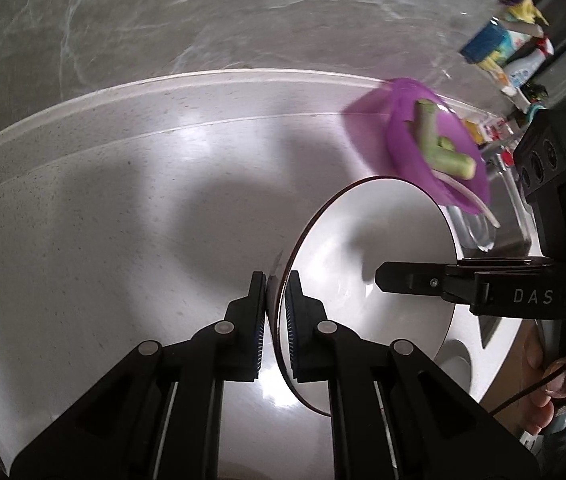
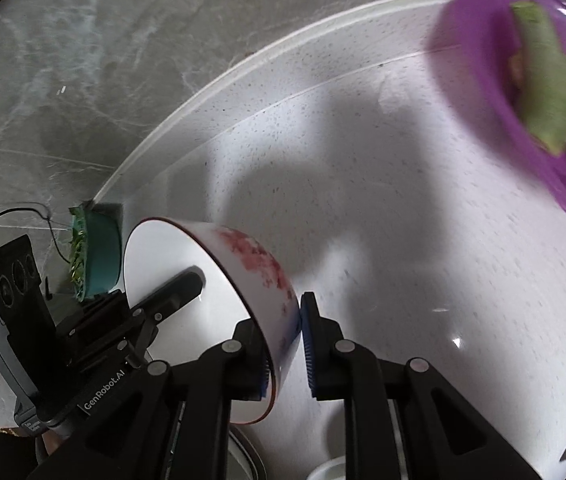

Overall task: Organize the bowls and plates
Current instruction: 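Grip the red-flowered bowl rim with the left tool and lift it, then lower the red-flowered bowl with the left tool into the white bowls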

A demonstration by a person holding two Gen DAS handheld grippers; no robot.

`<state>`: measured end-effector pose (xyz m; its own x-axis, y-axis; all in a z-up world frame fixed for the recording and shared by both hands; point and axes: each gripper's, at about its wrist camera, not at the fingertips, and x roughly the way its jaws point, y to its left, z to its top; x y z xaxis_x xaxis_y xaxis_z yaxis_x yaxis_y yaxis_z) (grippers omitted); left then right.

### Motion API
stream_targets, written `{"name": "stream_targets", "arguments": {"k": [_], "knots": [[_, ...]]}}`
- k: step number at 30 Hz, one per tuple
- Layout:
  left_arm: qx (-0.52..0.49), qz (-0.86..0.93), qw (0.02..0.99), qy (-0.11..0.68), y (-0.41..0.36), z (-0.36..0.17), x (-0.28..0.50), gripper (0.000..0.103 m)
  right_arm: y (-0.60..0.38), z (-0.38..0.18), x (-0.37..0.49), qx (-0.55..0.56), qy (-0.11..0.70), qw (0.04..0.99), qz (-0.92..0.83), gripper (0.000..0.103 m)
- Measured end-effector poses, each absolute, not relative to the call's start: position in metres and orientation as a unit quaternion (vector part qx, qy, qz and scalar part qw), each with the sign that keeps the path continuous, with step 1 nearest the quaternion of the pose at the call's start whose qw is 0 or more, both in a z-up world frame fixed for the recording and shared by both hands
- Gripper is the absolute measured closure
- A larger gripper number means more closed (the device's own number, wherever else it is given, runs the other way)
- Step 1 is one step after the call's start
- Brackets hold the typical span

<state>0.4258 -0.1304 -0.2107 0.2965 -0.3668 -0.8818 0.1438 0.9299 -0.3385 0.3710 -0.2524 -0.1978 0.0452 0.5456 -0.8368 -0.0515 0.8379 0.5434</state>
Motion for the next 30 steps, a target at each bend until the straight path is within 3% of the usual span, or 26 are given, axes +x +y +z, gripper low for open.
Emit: {"name": "stream_targets", "arguments": {"k": [17,30], "knots": [[-0.097,-0.19,0.795,0.567,-0.226,-0.179,0.322,0.095,-0.332,-0.165,0.275,0.202,0.642,0.706,0.22,0.082],[-0.079,-0.191,0.778,0.594,-0.281,-0.216,0.252,0.095,-0.369,-0.194,0.216,0.198,0.661,0.695,0.201,0.081]]}}
